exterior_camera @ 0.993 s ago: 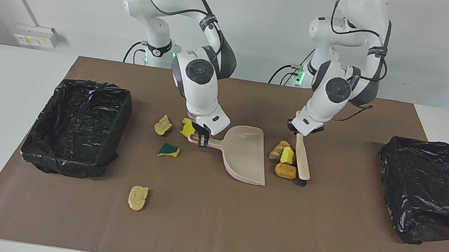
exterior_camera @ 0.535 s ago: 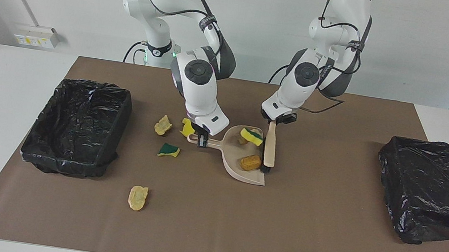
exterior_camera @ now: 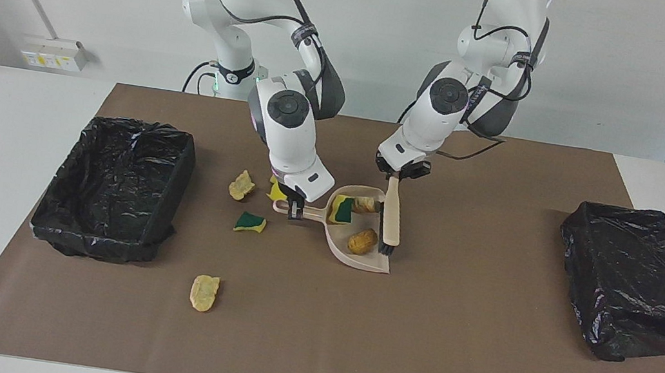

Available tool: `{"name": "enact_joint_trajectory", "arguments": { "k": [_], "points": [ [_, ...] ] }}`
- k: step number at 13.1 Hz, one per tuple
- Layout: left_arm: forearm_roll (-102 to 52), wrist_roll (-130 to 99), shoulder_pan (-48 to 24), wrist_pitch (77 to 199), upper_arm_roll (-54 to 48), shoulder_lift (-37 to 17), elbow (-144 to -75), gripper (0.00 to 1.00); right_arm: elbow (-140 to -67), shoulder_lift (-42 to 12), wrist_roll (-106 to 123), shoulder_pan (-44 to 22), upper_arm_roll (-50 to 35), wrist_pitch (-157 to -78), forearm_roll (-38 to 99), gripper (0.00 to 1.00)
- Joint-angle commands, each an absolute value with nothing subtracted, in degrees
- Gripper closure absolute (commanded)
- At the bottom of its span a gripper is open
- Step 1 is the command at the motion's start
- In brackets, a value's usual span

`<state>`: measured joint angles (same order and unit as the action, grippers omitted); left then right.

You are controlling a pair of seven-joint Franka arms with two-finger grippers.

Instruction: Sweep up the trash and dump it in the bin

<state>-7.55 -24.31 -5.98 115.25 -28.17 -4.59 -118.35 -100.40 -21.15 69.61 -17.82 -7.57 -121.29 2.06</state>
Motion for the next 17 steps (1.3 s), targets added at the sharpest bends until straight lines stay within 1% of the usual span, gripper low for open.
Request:
{"name": "enact_joint_trajectory", "arguments": {
  "k": [1,3,5,6,8,9,12,13,17],
  "points": [
    [-7.91,-27.06,-6.77,109.36,-27.33,0.95,-118.91,1.00,-101.16,-20.48,76.18,-15.12,-7.91,-121.64,7.79,1.00],
    [-7.91,-29.96,-6.85,105.14,-27.42,5.16,-120.05,1.00,-101.07,-20.22,78.83,-13.81,-7.82,-120.94,8.61,1.00],
    [-7.91,-33.47,-8.34,102.49,-27.60,9.47,-122.68,1.00,-100.46,-19.51,80.24,-12.48,-7.82,-120.41,8.61,1.00],
    [-7.91,-35.14,-9.74,103.26,-28.03,11.84,-125.31,1.00,-99.94,-19.34,80.68,-11.78,-7.82,-120.15,8.61,1.00],
    [-8.26,-37.61,-10.20,105.37,-31.36,16.59,-130.41,1.00,-98.01,-18.81,81.03,-10.11,-7.82,-117.61,8.53,1.00],
    [-10.00,-39.44,-10.20,105.90,-33.73,17.74,-131.56,1.00,-96.34,-18.72,81.38,-9.32,-7.82,-115.77,8.35,1.00],
    [-13.61,-44.72,-11.24,107.66,-40.32,17.93,-133.76,1.00,-92.74,-17.58,81.47,-6.34,-7.73,-111.46,7.74,1.00],
    [-15.19,-45.61,-13.77,109.49,-40.43,18.02,-135.86,1.00,-91.25,-17.58,81.56,-5.46,-7.56,-110.14,7.56,1.00],
    [-18.10,-46.41,-15.37,112.85,-40.43,17.58,-139.91,1.00,-86.67,-17.40,81.65,-1.42,-7.03,-103.72,4.41,1.00]
  ]
}}
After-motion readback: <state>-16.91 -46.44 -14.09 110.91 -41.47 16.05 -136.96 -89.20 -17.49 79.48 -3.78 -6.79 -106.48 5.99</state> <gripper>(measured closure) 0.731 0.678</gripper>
